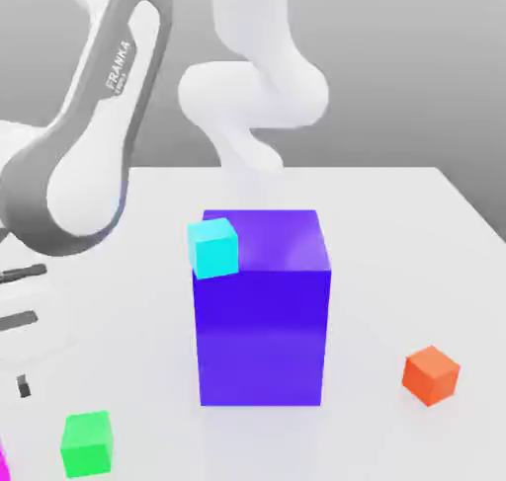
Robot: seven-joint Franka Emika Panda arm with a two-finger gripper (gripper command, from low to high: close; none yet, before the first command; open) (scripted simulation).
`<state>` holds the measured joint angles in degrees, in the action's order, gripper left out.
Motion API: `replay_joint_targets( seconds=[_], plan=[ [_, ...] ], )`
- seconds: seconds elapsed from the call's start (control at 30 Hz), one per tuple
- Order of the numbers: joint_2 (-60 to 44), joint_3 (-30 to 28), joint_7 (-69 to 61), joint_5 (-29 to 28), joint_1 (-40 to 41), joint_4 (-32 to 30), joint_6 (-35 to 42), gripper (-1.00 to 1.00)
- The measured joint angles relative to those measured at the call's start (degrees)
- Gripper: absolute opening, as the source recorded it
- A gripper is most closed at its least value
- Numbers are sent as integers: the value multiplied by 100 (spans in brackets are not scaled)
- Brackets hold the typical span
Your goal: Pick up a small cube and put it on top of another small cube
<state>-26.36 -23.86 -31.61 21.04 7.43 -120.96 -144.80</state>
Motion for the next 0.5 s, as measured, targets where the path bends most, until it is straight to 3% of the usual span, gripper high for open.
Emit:
replay_joint_targets(
  seconds=[0.13, 0.17, 0.37, 0.5],
  plan=[
    [-800, 279, -435, 262, 337, 188, -482, 0],
    [-980, 380, -507, 352, 420, 237, -609, -100],
    [-1071, 429, -545, 400, 461, 262, -659, -100],
    [-493, 118, -323, 70, 226, 101, -248, -100]
  ],
)
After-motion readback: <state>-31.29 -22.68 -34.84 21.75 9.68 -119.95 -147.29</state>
